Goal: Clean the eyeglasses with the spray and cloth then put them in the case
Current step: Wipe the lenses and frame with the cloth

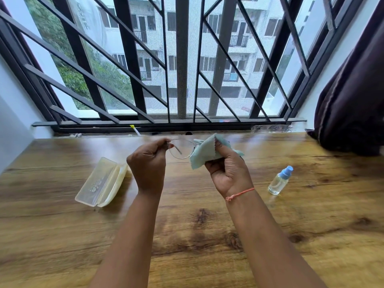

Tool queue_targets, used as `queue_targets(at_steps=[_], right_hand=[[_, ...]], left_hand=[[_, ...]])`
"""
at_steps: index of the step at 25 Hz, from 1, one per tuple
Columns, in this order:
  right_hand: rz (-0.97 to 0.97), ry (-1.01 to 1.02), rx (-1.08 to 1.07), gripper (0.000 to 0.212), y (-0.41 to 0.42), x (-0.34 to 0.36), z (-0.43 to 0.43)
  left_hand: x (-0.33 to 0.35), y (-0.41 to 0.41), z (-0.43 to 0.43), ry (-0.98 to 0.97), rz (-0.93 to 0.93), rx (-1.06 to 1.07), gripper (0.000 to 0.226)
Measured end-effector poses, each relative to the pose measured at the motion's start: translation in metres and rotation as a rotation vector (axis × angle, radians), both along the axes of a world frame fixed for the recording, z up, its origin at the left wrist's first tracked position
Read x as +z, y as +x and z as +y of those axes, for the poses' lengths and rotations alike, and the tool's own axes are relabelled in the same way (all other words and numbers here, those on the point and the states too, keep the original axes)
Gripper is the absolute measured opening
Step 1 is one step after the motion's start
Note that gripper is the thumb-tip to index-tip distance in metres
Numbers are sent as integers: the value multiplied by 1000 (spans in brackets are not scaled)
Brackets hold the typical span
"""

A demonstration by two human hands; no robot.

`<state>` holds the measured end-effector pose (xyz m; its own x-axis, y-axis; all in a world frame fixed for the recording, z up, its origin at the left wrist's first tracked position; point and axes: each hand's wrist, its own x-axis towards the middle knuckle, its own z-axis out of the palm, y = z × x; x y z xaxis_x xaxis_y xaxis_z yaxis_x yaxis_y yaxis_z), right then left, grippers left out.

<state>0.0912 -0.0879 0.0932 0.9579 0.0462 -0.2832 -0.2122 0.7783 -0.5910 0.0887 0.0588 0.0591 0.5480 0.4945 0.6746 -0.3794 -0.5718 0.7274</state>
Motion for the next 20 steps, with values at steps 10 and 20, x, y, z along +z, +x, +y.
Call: queue_targets(at_steps=[10, 20], right_hand=[[-34, 26, 19, 35, 5, -1, -8], [-33, 36, -4, 13, 1, 1, 1]], left_hand=[[2, 1, 6, -14, 15, 24, 13], [2, -2, 1, -15, -14, 0, 14]])
